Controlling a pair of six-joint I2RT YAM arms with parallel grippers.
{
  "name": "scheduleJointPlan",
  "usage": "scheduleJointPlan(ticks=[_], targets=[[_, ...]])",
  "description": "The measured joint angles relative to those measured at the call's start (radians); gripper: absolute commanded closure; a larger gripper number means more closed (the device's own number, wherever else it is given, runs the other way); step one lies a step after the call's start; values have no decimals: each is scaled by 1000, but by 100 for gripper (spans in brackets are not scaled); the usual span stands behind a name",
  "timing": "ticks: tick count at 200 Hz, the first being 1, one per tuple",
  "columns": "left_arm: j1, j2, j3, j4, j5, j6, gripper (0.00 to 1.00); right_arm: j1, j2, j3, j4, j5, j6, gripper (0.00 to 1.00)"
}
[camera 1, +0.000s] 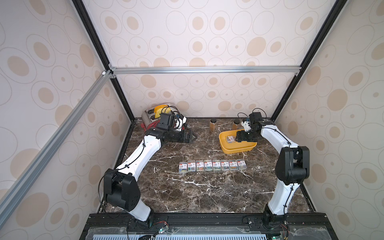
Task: Take the paper clips out of the storage box
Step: Pick up the boxed paper clips from the storage box.
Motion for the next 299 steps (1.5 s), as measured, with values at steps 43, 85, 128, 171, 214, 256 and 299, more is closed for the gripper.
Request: scheduleJointPlan(ticks=[43,85,128,171,214,256,299], targets=[[0,-60,-13,-3,-34,0,1,13,148,100,45,-10,-17,4],[0,-86,-41,-5,-65,1,1,39,222,150,65,-7,-27,2],[0,-86,-43,-11,-75,8,1,62,289,195,66,-1,-33,2],[0,-86,-43,-17,-79,16,1,74,339,247,63,24,-37,16],[0,-86,-56,-16,-84,19,1,88,343,266,42,43,-35,33],[0,-105,-95,7,-90,18,1,89,340,273,17,39,-13,40],[0,-155,-167,78,-90,18,2,89,238,272,-40,-43,100,44]])
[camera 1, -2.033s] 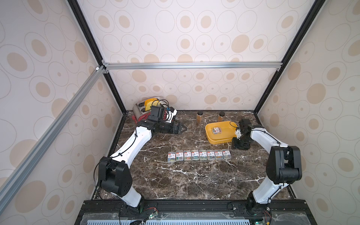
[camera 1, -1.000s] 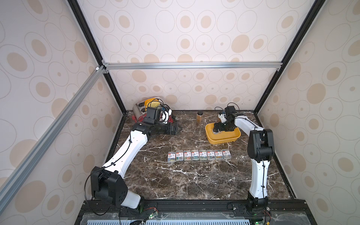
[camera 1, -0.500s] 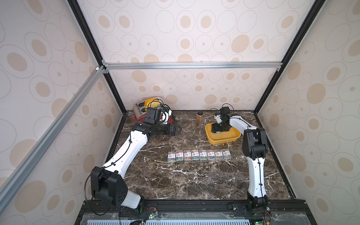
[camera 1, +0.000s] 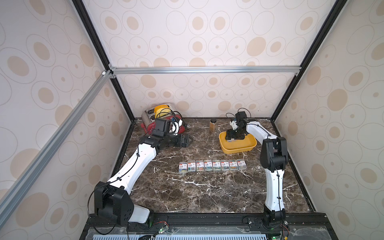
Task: Take the paper clips out of the storage box
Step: Pick up the boxed paper clips from the storage box.
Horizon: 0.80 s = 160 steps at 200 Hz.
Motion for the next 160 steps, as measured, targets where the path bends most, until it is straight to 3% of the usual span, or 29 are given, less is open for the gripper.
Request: scheduleJointPlan(ticks=[70,160], targets=[[-31,-96,-187,254,-25,-45,4,43,-369,-122,112,-244,343,46],[-249,-100,-302,596,-134,31,3,127,-515,-382,373,-380,771,50]])
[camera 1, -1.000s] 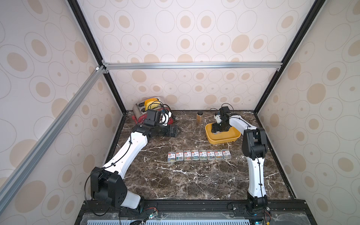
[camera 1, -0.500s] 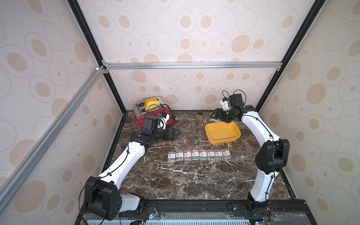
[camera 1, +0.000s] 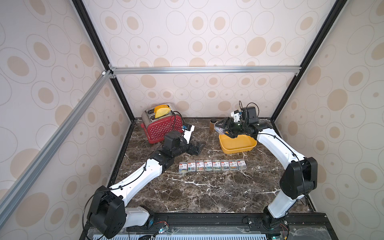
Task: Take the paper clips out of the storage box
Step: Pick up the boxed paper clips from the storage box.
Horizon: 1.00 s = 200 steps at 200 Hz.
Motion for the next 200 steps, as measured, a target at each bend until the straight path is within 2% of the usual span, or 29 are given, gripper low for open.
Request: scheduleJointPlan(ticks=[55,133,200], targets=[[-78,37,-3,177,-15,54,1,59,-79,-45,82,-13,104,51],[-89,99,-6,342,-15,87,1,82,-130,-105,124,-35,156,54],[-89,166,-2,377,-24,102,1,108,-154,-109,139,-63,163,57]])
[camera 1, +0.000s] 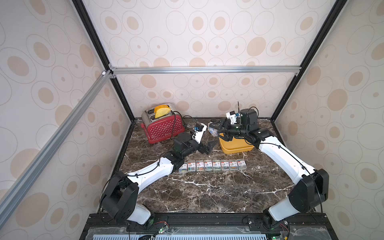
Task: Take the paper clips out of the storage box
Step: Pick up the boxed paper clips from the storage box.
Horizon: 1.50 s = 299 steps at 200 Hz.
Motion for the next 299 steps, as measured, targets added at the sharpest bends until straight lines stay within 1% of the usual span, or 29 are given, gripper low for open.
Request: scheduleJointPlan(ticks=[70,116,136,148,167,176,189,202,221,229,237,245,257,263,275,299], targets=[[0,-1,16,28,-36,6,1,21,-21,-45,-7,-9,-9,59],[-1,-1,36,40,-35,-5,6,51,-23,-45,-9,-8,-21,59],[-1,0,45,44,-36,-16,13,66,-23,-45,-10,-8,-29,59],[-1,0,47,46,-36,-21,20,69,-23,-45,-10,-4,-33,60],[-4,0,47,44,-34,-27,34,72,-24,-47,-8,6,-37,59],[-5,0,47,43,-34,-29,37,72,-25,-47,-8,10,-40,59],[-5,0,47,42,-36,-35,35,72,-28,-47,-10,12,-42,59],[-5,0,47,42,-41,-43,27,72,-28,-47,-8,15,-42,59],[-6,-3,40,39,-63,-59,25,72,-30,-47,-8,19,-46,59],[-6,-6,39,33,-74,-67,20,73,-30,-47,-8,21,-46,60],[-6,-11,39,21,-90,-74,12,74,-30,-47,-9,23,-46,59],[-6,-15,39,11,-103,-82,11,74,-31,-47,-8,23,-48,59],[-6,-18,39,1,-114,-95,17,74,-31,-47,-8,24,-50,59],[-6,-19,39,-1,-118,-102,22,74,-31,-47,-6,26,-50,59],[-10,-21,39,-6,-122,-113,35,74,-31,-47,-7,29,-54,59],[-22,-29,39,-17,-124,-144,54,77,-31,-47,-5,32,-61,59]])
